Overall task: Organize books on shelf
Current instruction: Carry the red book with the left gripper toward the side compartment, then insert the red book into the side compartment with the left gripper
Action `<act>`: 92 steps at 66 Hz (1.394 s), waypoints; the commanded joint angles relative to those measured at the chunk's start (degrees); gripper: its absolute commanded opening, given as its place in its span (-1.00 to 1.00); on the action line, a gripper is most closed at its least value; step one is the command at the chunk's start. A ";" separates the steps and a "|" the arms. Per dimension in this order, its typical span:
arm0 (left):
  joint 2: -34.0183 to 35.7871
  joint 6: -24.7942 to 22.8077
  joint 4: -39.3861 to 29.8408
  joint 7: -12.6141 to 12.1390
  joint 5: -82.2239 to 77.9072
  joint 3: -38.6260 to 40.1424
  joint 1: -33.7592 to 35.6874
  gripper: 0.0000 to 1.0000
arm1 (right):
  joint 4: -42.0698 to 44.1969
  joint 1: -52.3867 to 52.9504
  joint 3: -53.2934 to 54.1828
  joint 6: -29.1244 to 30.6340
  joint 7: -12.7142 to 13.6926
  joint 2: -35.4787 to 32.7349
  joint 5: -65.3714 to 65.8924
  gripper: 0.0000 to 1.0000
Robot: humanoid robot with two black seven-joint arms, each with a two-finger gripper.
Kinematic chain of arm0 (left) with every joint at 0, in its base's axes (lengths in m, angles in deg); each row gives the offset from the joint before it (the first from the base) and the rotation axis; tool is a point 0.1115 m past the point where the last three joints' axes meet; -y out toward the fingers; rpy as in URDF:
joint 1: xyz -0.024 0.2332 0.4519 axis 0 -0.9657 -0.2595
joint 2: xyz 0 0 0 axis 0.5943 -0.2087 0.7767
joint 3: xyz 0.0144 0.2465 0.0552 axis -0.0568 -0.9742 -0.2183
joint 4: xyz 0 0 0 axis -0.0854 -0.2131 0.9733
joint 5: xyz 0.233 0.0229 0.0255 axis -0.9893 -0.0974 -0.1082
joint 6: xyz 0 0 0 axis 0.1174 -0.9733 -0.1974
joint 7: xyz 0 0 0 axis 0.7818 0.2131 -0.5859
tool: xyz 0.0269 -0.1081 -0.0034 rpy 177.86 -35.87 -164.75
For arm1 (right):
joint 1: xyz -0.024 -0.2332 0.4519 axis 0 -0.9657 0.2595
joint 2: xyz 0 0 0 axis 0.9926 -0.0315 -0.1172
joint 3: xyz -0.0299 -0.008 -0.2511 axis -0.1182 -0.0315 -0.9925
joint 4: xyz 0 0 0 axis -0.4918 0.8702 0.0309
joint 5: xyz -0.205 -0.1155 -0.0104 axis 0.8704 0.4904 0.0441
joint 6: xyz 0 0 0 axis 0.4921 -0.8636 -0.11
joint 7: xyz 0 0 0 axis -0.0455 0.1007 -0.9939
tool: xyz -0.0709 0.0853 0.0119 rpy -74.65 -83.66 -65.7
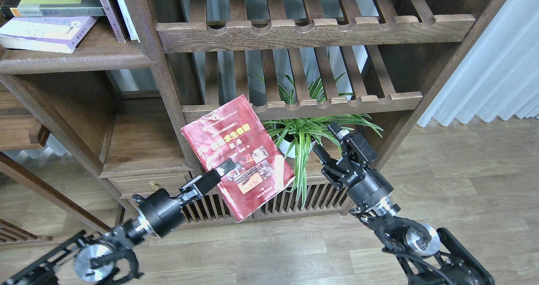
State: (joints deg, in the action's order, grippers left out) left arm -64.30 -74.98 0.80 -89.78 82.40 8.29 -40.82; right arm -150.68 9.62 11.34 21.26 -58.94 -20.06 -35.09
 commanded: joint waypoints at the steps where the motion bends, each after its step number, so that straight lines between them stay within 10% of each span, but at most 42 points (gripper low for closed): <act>1: 0.14 0.02 0.04 -4.35 -0.70 2.92 0.03 -1.00 | 1.11 1.04 -0.01 -0.24 -0.40 0.17 0.22 0.96; 7: 0.24 0.02 -0.05 -10.92 -0.97 9.75 -0.32 -1.00 | 2.33 1.39 -0.10 -0.24 -0.40 0.17 0.30 0.96; 13: -0.91 0.02 -0.05 -11.91 -0.97 13.46 -0.23 -1.00 | 3.13 1.48 -0.10 -0.24 -0.40 0.17 1.01 0.96; 92: 4.28 0.02 0.04 -12.00 11.07 34.47 -1.20 -1.00 | 8.14 6.84 -0.72 -0.24 -0.40 1.31 3.56 0.97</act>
State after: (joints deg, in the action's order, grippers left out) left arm -60.96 -74.95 0.83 -101.76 91.87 40.78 -41.95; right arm -142.65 16.13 10.73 21.02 -59.34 -18.82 -31.59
